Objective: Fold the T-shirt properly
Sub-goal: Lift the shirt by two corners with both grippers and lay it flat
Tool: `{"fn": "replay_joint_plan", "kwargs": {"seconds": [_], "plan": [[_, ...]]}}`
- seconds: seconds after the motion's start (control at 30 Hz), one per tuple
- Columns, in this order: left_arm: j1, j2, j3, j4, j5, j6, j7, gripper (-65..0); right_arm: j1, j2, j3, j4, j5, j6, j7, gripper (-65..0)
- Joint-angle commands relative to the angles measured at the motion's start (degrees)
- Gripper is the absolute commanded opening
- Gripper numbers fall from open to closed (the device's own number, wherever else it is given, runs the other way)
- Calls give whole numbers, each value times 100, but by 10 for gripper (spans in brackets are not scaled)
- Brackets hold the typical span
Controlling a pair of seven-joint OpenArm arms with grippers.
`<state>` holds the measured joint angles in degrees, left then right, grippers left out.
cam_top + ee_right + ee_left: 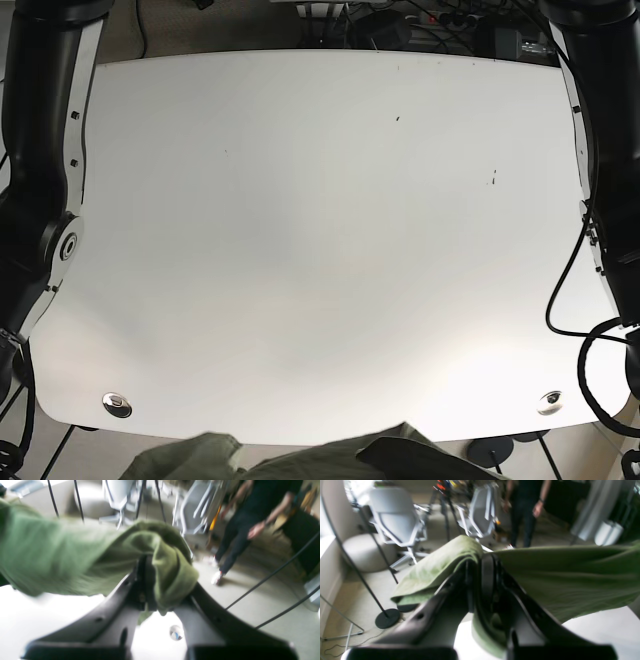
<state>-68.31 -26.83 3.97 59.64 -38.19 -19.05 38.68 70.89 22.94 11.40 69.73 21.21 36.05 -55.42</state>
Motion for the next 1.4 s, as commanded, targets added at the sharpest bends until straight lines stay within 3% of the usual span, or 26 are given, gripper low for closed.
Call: {"fn": "replay_joint_plan", "kwargs": {"seconds": [0.03, 0.2, 0.23, 0.37, 0.47, 0.57, 0.83, 0.97, 1.1, 1.13, 1.2, 1.3, 1.33, 1.37, 1.4], "plan": [[23, 15, -14, 36, -53, -16, -83, -650, 18, 5, 16, 354, 37, -14, -133, -631], [1201, -179, -49, 45, -62, -25, -145, -650, -1986, -215, 693, 1611, 46, 12, -353, -631], [1543, -187, -85, 124, -62, -201, -145, -650, -2663, -259, 887, 2016, 46, 12, -379, -631], [3012, -293, -726, 977, -18, -456, -145, -650, -4456, -602, 1405, 2789, 46, 30, -344, -631], [4198, -319, -1034, 1645, -27, -464, -118, -650, -5775, -883, 1766, 3044, 37, 338, -115, -631], [5623, -328, -1500, 2463, -18, -464, -109, -650, -6935, -1094, 2100, 3158, 37, 395, 52, -631], [7794, -249, -2485, 3693, -53, -464, -101, -650, -8324, -1463, 2671, 3721, 37, 395, 52, -631], [8532, 138, -3047, 3931, -18, -473, -101, -650, -8755, -1595, 2689, 3739, 37, 395, 43, -631], [8954, 199, -3267, 3931, -18, -473, -109, -650, -9037, -1613, 2689, 3739, 90, 395, 43, -614], [9016, 199, -3258, 3931, -18, -473, -101, -650, -9124, -1613, 2689, 3739, 230, 395, 43, -585], [9130, 199, -3258, 3931, -18, -464, -92, -550, -9344, -1577, 2689, 3783, 670, 395, 34, -461], [9315, 305, -3293, 3966, -18, -456, -92, -376, -9731, -1569, 2689, 4125, 1233, 395, 34, -176], [9429, 314, -3355, 4168, -18, -456, -92, -315, -9872, -1569, 2706, 4310, 1479, 395, 34, -48], [9552, 322, -3425, 4344, -53, -464, -92, -289, -9960, -1560, 2821, 4407, 1646, 395, 34, 0], [9658, 322, -3487, 4581, -62, -464, -92, -283, -10004, -1577, 3014, 4477, 1848, 395, 25, 0]]}}
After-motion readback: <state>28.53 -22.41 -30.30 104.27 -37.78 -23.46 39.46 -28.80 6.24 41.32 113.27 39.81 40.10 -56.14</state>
